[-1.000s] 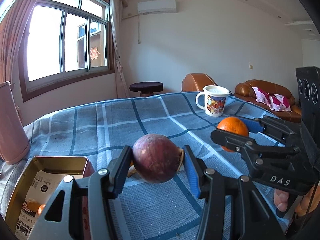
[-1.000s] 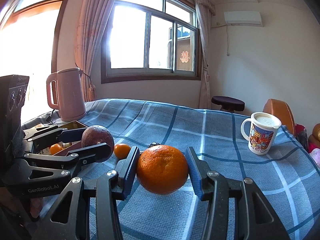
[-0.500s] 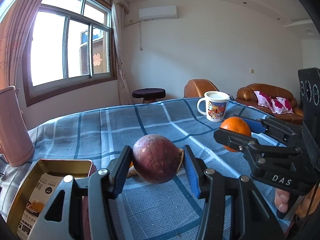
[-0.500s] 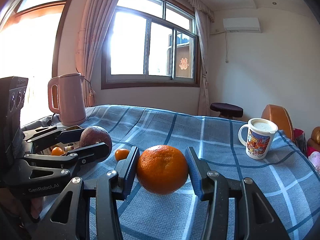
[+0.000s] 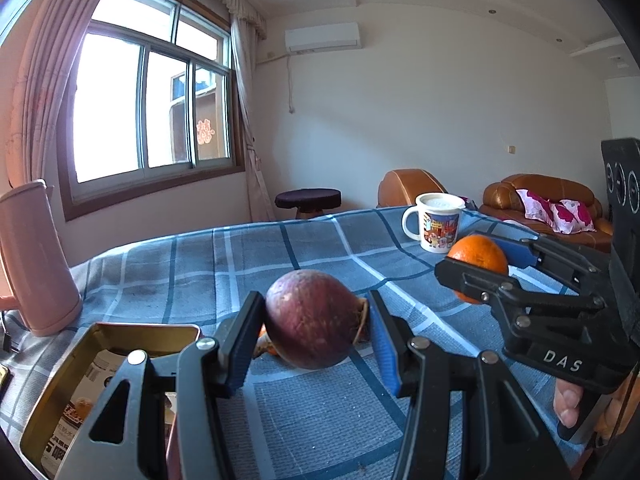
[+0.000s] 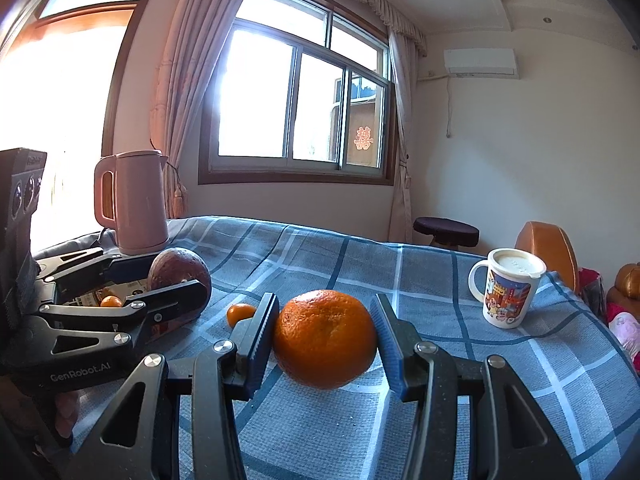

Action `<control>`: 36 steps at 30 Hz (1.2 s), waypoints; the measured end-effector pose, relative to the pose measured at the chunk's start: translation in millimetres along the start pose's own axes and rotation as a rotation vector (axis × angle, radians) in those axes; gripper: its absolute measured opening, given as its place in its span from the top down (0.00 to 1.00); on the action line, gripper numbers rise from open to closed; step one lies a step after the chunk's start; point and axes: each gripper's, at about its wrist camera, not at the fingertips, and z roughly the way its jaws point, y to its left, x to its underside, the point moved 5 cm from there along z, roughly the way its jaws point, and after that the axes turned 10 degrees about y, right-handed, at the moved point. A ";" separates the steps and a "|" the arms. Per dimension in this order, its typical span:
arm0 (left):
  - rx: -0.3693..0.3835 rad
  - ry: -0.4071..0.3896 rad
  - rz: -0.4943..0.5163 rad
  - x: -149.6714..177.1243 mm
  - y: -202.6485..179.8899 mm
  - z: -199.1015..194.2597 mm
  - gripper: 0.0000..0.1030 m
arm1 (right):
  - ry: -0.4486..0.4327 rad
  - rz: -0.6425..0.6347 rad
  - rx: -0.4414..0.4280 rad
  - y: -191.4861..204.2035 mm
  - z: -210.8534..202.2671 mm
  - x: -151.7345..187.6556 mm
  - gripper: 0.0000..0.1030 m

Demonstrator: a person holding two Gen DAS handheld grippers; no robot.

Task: Organize fruits
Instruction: 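Carry the orange in the right gripper while the left carries the purple fruit to the tin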

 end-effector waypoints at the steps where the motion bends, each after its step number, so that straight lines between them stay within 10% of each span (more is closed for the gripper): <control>1: 0.000 -0.003 0.006 0.1 -1.2 -0.9 0.48 | -0.005 -0.004 -0.001 1.0 -0.9 -0.5 0.52; 36: -0.061 0.010 -0.065 9.6 38.9 -14.8 0.48 | -0.005 -0.051 -0.097 56.6 9.9 -14.7 0.52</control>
